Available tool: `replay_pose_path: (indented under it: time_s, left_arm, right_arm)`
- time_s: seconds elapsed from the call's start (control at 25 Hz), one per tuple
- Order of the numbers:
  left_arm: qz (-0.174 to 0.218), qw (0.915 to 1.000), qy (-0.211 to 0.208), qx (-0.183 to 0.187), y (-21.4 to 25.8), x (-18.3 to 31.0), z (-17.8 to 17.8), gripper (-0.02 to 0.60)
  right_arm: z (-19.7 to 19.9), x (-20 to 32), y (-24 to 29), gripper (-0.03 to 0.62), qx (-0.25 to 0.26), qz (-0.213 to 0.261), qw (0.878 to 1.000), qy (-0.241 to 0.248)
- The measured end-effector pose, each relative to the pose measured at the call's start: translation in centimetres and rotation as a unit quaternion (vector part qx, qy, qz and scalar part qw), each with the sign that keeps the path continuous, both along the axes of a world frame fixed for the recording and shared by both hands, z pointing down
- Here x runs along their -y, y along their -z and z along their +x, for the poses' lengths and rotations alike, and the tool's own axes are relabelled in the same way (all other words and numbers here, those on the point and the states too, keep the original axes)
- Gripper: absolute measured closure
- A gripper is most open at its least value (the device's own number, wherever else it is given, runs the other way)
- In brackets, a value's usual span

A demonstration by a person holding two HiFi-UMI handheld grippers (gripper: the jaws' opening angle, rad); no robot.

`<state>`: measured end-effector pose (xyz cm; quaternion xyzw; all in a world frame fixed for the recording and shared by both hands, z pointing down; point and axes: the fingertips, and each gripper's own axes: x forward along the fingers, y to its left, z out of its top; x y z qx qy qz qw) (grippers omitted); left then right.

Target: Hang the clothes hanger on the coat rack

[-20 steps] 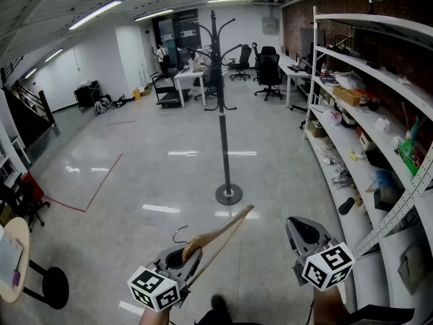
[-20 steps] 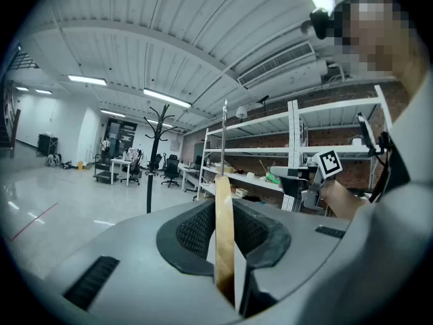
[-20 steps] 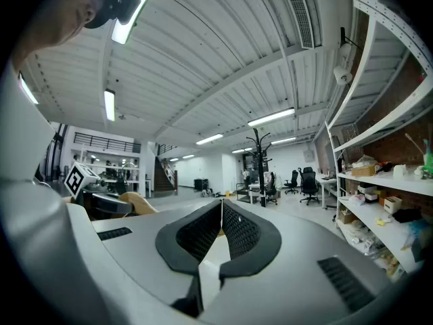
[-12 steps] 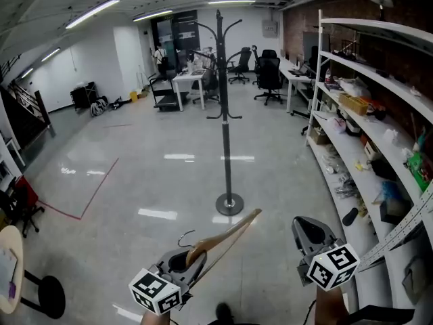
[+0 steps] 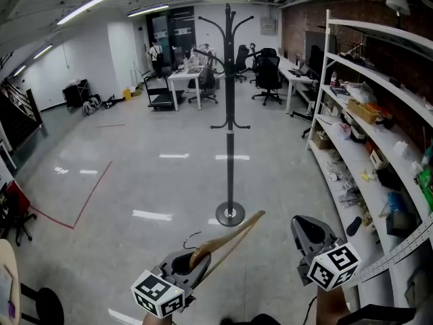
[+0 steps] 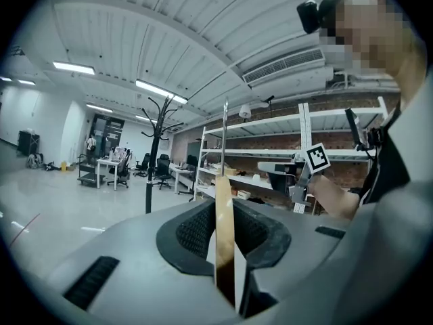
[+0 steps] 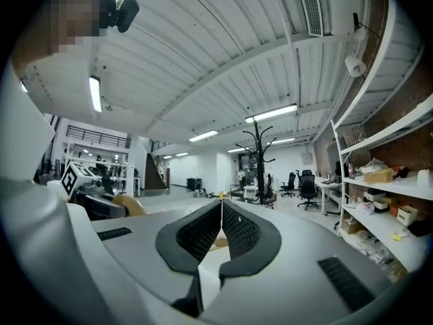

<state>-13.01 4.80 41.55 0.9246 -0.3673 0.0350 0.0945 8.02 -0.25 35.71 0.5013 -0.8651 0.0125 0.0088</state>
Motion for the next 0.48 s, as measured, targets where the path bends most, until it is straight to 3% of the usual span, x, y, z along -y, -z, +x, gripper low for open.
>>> replay_pose_path:
  time_s: [0.24, 0.48]
  left_arm:
    - [-0.002, 1.0, -0.003, 0.002, -0.4, 7.5, 0.2, 0.528]
    - [0.008, 0.9994, 0.026, 0.02, 0.4, 16.8, 1.6, 0.528]
  right_arm:
    - [-0.6, 7.4, -0.2, 0.586, -0.006, 0.001, 1.0, 0.017]
    - [1.5, 16.1, -0.3, 0.586, 0.006, 0.01, 0.999, 0.035]
